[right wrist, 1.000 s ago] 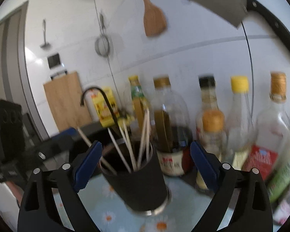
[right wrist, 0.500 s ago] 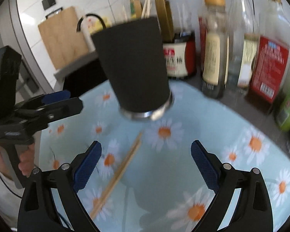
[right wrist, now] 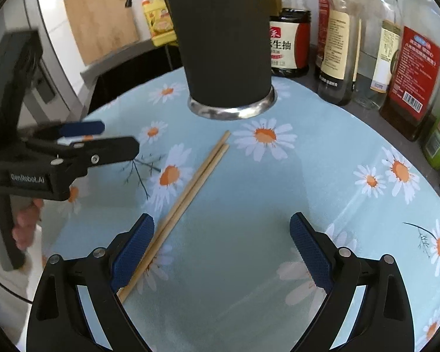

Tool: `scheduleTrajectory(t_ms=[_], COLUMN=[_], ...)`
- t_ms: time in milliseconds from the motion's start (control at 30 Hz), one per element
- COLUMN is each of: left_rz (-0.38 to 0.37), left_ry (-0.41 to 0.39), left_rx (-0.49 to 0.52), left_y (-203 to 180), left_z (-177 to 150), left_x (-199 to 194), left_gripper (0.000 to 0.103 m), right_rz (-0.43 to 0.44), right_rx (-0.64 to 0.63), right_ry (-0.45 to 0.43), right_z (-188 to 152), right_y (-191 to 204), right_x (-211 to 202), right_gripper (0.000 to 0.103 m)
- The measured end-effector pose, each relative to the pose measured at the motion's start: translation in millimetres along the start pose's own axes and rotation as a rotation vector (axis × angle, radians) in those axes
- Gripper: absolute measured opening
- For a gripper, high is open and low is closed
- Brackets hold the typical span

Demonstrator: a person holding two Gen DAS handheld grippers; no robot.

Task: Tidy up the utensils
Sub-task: 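Move both open tools back down toward the remaining chopsticks, then close the left tool on a wooden chopstick while the right tool lowers toward another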

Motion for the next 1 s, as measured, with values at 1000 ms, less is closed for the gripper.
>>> scheduleTrajectory(t_ms=[1000], left_rz=[0.052], left_ry=[0.153], left_rx=[0.100], left_y=[-50.9], left_z=[-16.4], left_x=[39.5], left_gripper=[0.099], right_rz=[-0.089], right_rx=[-0.062], right_ry=[0.168], right_z=[-21.5], right_y=[-36.7], right_x=[-11.1], right_gripper=[0.096])
Point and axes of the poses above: each gripper's, at about its wrist camera, not at the fingertips, and x roughly the way its jaws point, y to its left, z to its top, the point moved 3 cm from there along x, roughly the way its jaws point, and after that the axes turned 7 degrees about -z, right-handed, at the moved point
